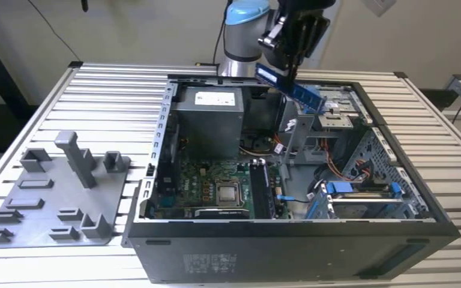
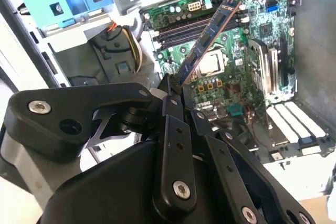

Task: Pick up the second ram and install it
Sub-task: 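Insert the second ram into the second slot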

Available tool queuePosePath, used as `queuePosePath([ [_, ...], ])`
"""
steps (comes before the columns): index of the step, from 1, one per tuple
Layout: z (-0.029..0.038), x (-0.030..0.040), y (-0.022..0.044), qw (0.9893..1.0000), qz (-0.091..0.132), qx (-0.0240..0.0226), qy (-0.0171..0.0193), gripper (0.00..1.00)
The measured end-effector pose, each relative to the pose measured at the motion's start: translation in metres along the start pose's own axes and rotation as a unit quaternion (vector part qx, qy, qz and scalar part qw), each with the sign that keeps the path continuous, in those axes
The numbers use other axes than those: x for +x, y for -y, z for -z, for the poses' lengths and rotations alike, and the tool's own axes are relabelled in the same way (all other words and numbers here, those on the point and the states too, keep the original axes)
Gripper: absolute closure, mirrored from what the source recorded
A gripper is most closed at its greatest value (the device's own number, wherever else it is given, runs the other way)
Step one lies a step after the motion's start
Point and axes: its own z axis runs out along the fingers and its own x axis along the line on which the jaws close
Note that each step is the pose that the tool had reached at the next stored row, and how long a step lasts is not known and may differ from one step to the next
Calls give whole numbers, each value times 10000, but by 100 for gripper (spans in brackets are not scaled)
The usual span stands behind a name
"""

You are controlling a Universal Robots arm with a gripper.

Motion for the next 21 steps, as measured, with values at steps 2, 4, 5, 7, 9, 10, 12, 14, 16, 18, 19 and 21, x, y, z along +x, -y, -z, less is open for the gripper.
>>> queuePosePath([
  [2, -2, 0, 0, 9999, -172, 6, -1, 86],
  [4, -3, 0, 0, 9994, -347, 12, -2, 86],
  [5, -4, 0, 0, 9990, -441, 15, -2, 86],
  [7, -6, 0, 0, 9981, -610, 20, -3, 86],
  [9, -8, 0, 0, 9969, -789, 26, -4, 86],
  [10, -9, 0, 0, 9961, -877, 29, -4, 86],
  [12, -12, 1, 0, 9944, -1054, 35, -5, 86],
  [14, -14, 0, 0, 9924, -1232, 41, -6, 86],
  [16, -16, 1, 0, 9901, -1406, 47, -7, 86],
  [18, -18, 1, 0, 9875, -1578, 53, -8, 86],
  [19, -19, 1, 0, 9860, -1664, 56, -8, 86],
  [21, -21, 1, 0, 9829, -1839, 62, -9, 86],
])
